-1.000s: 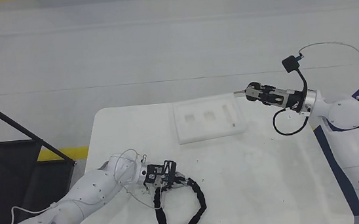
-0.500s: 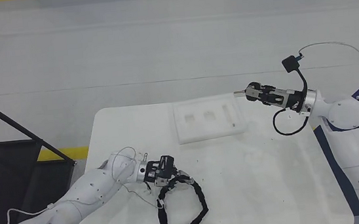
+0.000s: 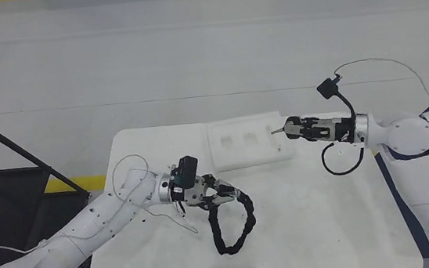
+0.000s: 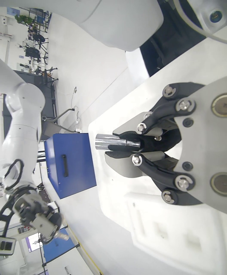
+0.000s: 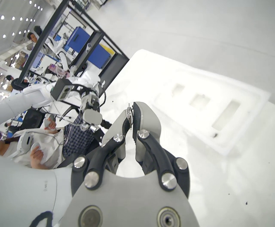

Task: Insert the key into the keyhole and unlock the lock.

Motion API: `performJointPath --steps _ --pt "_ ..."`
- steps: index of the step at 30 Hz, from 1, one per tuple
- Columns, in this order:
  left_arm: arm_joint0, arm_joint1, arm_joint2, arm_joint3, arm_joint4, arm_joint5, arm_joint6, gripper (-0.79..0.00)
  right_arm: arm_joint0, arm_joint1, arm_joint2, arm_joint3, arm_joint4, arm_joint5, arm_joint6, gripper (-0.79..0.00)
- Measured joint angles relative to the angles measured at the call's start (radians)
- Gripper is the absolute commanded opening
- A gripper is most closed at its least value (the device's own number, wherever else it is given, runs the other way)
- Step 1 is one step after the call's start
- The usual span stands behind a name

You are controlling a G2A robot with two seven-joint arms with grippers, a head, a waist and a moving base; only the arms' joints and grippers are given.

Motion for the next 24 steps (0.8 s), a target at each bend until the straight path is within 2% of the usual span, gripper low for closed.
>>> performJointPath --steps 4,9,15,19,24 --pt "-0.008 0.019 -0.018 -0.058 -0.043 -0.016 -0.016 -0.785 -0.032 0.013 0.024 -0.090 0.100 0.018 0.101 -0.785" --pt "-0.015 0.019 -0.025 -0.091 -0.082 -0.013 -0.013 -0.785 -0.062 0.026 0.051 -0.153 0.215 0.027 0.174 -0.785" --pt "-0.032 -0.014 -0.013 -0.063 -0.146 -0.006 -0.006 -0.785 -0.076 0.038 0.058 -0.181 0.285 0.038 0.186 -0.785" --pt "-0.041 -0.048 -0.001 -0.034 -0.126 0.047 0.047 -0.785 -0.083 0.043 0.054 -0.194 0.322 0.034 0.182 -0.785" --pt "-0.042 -0.051 0.002 -0.034 -0.119 0.059 0.058 -0.785 -0.083 0.043 0.054 -0.193 0.326 0.032 0.180 -0.785"
